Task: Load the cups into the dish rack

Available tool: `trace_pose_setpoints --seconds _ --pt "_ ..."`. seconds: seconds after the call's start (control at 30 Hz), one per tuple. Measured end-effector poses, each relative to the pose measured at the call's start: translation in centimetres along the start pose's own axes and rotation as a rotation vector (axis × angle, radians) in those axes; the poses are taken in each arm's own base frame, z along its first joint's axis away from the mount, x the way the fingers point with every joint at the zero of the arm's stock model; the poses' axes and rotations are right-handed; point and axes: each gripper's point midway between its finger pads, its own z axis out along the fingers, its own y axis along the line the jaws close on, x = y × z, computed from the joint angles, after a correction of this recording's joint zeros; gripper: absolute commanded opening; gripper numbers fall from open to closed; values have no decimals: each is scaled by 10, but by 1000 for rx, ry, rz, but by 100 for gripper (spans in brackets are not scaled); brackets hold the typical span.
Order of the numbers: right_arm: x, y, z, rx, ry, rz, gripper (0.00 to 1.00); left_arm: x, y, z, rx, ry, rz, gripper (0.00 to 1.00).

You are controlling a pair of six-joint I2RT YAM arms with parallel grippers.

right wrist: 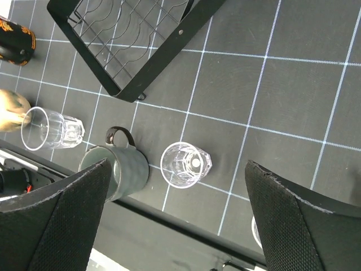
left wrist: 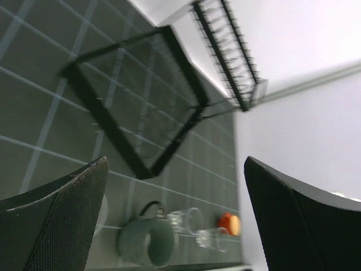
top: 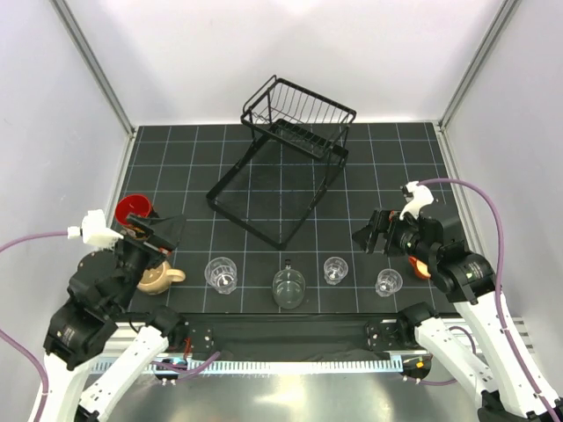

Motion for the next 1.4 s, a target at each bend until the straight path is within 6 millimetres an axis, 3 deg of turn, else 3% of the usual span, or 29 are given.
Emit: trace_pose_setpoints --seconds 0.17,0.37,0.57,0.63,0.73,0.93,1.2,1.4 --pt "4 3 2 -22 27 -24 100 -7 16 19 -207 15 101 100" --pt "12 20 9 -129 94 -33 100 -1 57 55 -499 33 272 100" --pt "13 35 9 -214 108 -32 100 -17 83 89 -708 8 437 100" --pt "14 35 10 -218 121 -29 100 -26 92 105 -762 13 433 100" --pt "15 38 10 -231 131 -27 100 -43 125 135 -881 39 373 100" --pt "12 52 5 -311 115 -20 99 -52 186 164 -1029 115 299 96" --pt "8 58 1 -348 87 -36 100 -73 218 195 -1086 106 252 91" --pt "8 47 3 -288 72 -53 100 -70 251 207 -1147 136 228 81"
